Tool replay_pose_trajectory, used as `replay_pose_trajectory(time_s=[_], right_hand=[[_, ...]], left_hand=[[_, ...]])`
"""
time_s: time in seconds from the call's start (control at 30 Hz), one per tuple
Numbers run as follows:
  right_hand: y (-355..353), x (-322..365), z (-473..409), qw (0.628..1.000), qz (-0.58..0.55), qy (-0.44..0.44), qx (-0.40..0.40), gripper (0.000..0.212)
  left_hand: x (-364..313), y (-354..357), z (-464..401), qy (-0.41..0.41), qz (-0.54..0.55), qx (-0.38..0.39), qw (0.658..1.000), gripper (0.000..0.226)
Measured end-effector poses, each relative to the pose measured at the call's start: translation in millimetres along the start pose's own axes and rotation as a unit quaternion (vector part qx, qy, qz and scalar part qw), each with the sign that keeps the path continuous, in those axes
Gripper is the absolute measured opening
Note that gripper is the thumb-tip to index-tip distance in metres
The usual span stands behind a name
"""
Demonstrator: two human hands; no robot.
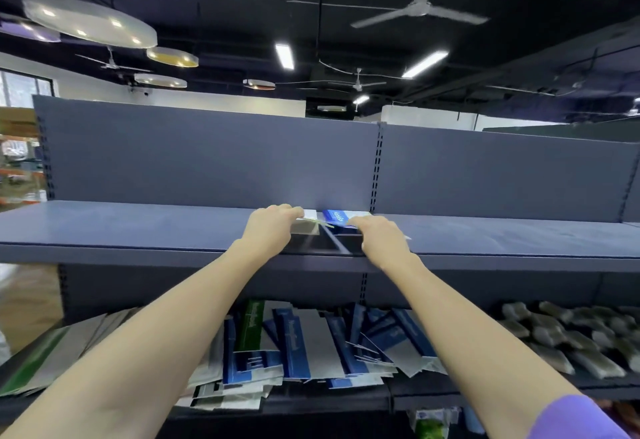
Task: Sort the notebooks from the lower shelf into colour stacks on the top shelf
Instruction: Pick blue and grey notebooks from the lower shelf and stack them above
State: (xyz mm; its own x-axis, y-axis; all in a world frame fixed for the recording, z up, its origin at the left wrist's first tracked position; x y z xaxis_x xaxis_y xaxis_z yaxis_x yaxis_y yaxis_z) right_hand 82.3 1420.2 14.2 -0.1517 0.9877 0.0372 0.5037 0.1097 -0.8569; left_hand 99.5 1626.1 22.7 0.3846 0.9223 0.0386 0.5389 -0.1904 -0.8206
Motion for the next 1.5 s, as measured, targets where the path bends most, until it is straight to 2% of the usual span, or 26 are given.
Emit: replay_pose_trajectory(time_s=[0.13,0.3,0.4,0.53,0.6,0.73,0.87,1.07,1.23,1.4,1.5], right_hand=[[26,0,-18,0.991,-0.040,0.061,0.108,0.067],[37,-4,-38,0.978,-0.115,0.110,0.134,0.060],[43,-9,-47,0.969,-0.153,0.130,0.144,0.058],[53,-7,-55,0.963,-0.135,0.133,0.193,0.048],[56,-5,-59,0.962,-0.121,0.131,0.206,0.057],[61,-2,-65,0.965,-0.110,0.124,0.202,0.072],[66,-8,-70,0.968,-0.115,0.129,0.180,0.059],[68,-21,-75,0.957,-0.156,0.152,0.191,0.040],[74,-22,-79,0.959,-0.148,0.137,0.200,0.040],[57,-5,-69,0.963,-0.229,0.072,0.124,0.046],[44,24,-66,0.972,-0.209,0.010,0.109,0.047]], left_hand=[[15,27,-25,0.013,0.013,0.064,0.998,0.057],[23,51,-46,0.043,0.021,0.117,0.992,0.033],[27,62,-53,0.053,0.033,0.120,0.991,0.029],[30,70,-58,0.038,0.082,0.106,0.990,0.028],[30,70,-59,0.032,0.090,0.096,0.991,0.028],[32,70,-60,0.021,0.105,0.082,0.991,0.029],[34,73,-61,0.019,0.109,0.074,0.991,0.030],[36,77,-61,0.016,0.128,0.077,0.989,0.032],[38,78,-60,0.018,0.131,0.083,0.988,0.032],[40,82,-60,0.007,0.142,0.097,0.985,0.035],[39,78,-60,0.005,0.152,0.075,0.986,0.032]])
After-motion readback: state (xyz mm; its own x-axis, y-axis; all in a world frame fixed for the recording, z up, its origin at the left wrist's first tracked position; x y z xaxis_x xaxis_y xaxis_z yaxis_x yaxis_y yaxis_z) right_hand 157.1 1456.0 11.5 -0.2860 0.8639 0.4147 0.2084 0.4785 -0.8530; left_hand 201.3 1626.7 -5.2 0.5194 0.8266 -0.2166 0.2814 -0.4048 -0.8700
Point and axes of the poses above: each hand's wrist, its own z-axis away from the middle knuckle, its own y-axis out of the palm, x = y × z, the point moved 6 cm from there along -z, towards the middle knuckle, and after that the axes turned 2 degrees about y, right-handed, at the moved point
